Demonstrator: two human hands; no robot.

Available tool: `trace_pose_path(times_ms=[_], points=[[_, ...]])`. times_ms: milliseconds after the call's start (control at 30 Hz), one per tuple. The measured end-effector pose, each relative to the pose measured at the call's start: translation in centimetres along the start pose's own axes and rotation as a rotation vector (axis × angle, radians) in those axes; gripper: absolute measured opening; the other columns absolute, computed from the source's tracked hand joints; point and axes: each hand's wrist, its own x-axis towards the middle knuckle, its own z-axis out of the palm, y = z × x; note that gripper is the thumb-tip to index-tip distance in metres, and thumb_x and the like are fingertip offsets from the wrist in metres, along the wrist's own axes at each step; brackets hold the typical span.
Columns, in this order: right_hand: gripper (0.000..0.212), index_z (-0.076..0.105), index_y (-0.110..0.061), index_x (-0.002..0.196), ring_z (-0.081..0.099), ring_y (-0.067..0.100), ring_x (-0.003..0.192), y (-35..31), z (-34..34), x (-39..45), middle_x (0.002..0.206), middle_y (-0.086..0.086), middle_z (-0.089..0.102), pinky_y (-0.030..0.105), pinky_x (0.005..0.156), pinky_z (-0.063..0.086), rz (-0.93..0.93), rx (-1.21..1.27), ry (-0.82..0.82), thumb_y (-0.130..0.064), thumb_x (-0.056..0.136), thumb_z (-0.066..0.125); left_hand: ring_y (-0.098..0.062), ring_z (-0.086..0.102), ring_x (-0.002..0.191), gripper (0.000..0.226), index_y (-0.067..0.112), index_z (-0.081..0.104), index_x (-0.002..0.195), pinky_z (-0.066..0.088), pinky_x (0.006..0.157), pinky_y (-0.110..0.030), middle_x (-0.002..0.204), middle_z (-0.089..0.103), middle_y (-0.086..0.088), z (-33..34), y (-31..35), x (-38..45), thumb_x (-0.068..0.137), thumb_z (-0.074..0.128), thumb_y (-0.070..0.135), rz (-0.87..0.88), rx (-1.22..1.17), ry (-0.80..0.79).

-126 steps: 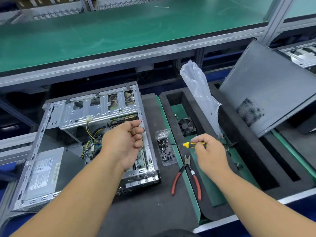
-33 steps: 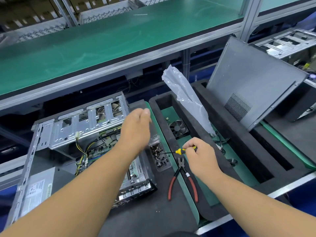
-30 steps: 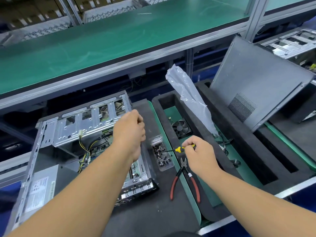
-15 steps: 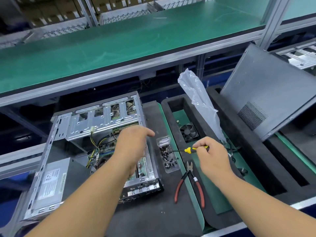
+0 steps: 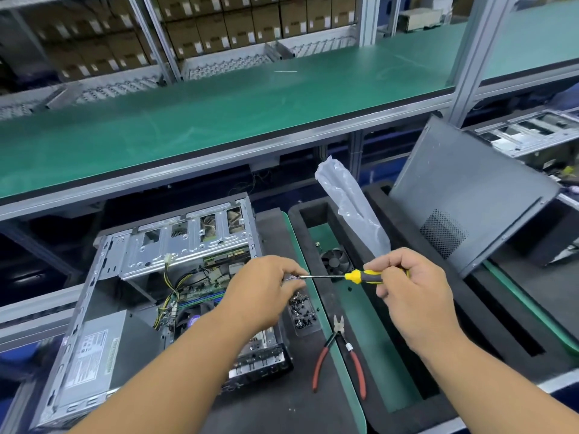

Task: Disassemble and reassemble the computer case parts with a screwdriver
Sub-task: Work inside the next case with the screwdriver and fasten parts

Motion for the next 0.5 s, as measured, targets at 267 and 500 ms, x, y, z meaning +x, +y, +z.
trace_pose_path(times_ms=[267, 500], points=[[0.032, 0.077, -0.026, 0.083, 0.054, 0.017, 0.058, -1.2, 0.1, 0.6, 0.072, 0.007, 0.073, 0.041, 0.056, 0.046, -0.023, 0.058, 0.0, -0.02, 0.07, 0.048, -0.004, 0.057, 0.062, 0.03, 0.04, 0.063, 0.079, 0.043, 0.053, -0.027, 0.075, 0.062, 0.022, -1.3, -0.9, -1.2, 0.1, 0.049, 0.056, 0.077, -0.074, 0.067], [0.031, 0.077, -0.024, 0.083, 0.052, 0.017, 0.056, -3.9, 1.9, 0.9, 0.066, 0.007, 0.069, 0.034, 0.05, 0.041, -0.104, 0.048, -0.087, -0.019, 0.07, 0.049, 0.003, 0.05, 0.055, 0.026, 0.038, 0.067, 0.083, 0.033, 0.051, -0.014, 0.065, 0.058, 0.027, -3.4, -2.1, -2.1, 0.1, 0.055, 0.054, 0.072, -0.129, 0.098]])
